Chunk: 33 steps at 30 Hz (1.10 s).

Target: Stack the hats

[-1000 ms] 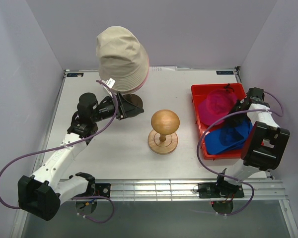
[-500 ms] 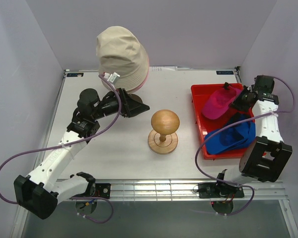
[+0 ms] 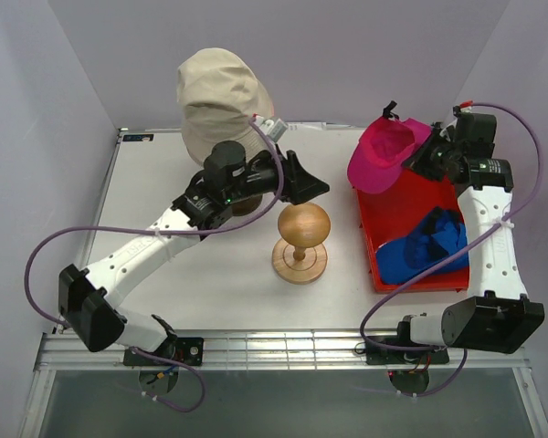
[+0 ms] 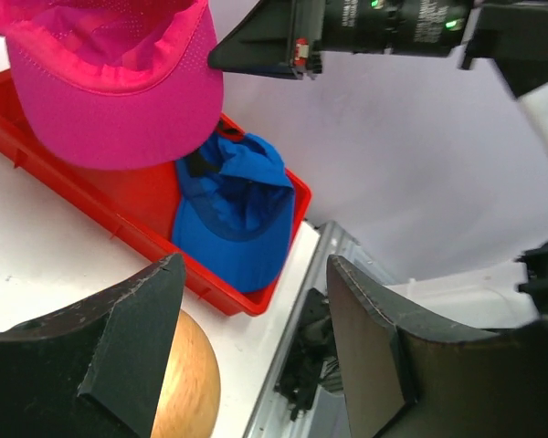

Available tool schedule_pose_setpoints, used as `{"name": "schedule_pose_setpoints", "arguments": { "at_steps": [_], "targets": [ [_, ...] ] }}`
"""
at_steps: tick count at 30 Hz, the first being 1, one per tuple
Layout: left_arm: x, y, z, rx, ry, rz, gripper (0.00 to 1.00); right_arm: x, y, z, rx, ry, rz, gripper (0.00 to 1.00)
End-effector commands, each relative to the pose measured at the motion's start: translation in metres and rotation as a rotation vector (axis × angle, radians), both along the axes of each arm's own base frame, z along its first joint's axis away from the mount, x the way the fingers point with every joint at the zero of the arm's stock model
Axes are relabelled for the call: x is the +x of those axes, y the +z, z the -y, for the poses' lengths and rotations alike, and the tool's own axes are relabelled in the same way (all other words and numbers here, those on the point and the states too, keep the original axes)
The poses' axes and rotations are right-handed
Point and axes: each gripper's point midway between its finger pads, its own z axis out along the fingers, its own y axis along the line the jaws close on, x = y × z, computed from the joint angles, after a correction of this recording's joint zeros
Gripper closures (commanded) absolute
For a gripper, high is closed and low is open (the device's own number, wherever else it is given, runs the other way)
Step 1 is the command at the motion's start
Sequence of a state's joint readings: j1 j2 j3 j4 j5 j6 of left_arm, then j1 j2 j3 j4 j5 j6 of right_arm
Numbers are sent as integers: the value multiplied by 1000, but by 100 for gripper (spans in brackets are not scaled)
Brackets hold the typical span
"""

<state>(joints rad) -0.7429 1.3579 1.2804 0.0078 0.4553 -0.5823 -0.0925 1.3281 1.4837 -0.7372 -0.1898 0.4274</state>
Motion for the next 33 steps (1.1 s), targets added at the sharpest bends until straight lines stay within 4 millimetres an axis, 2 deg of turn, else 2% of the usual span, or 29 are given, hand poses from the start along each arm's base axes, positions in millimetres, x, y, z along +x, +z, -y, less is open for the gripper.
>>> {"name": "schedule_pose_setpoints", "arguments": {
  "at_steps": [1, 2, 3, 4, 6, 7, 9, 10, 11, 12, 14, 15, 16, 17, 18, 21, 26, 33],
  "targets": [
    [8, 9, 24, 58, 29, 92, 26, -10, 30, -14, -22, 8, 61, 92],
    [9, 6, 32, 71, 25, 102, 27, -10, 32, -16, -25, 8, 67, 92],
    [12, -8, 47, 110, 24, 115, 26, -11, 34, -19, -21, 14, 72, 92],
    [14, -4, 55, 116, 29, 133, 25, -12, 35, -22, -17, 20, 76, 92],
    [17, -11, 70, 156, 30, 175, 25, -13, 38, -28, -9, 31, 85, 92],
    [26, -27, 79, 195, 50, 171, 25, -15, 39, -36, -5, 49, 86, 92],
    [29, -27, 91, 206, 59, 198, 24, -17, 41, -42, -4, 61, 93, 92],
    [35, -39, 98, 240, 74, 211, 24, -17, 42, -43, -2, 61, 95, 92],
    [38, -34, 102, 241, 87, 228, 24, -17, 42, -44, -3, 61, 95, 92],
    [34, -36, 109, 253, 86, 238, 24, -17, 43, -48, 1, 68, 98, 92],
    [41, -48, 117, 295, 119, 265, 24, -16, 44, -52, 8, 72, 100, 92],
    [37, -40, 124, 289, 121, 286, 24, -16, 43, -56, 9, 79, 97, 92],
    [39, -44, 127, 314, 139, 293, 24, -16, 44, -57, 8, 79, 97, 92],
    [49, -55, 128, 362, 195, 314, 24, -16, 45, -58, 6, 79, 100, 92],
    [47, -49, 133, 362, 205, 332, 24, -16, 47, -58, 3, 77, 105, 92],
    [54, -60, 135, 432, 275, 365, 24, -17, 51, -60, 6, 80, 110, 92],
    [56, -59, 143, 460, 305, 403, 25, -20, 52, -66, 18, 96, 116, 92],
    [68, -59, 138, 519, 419, 437, 30, -25, 55, -72, 31, 116, 123, 92]
  ]
}}
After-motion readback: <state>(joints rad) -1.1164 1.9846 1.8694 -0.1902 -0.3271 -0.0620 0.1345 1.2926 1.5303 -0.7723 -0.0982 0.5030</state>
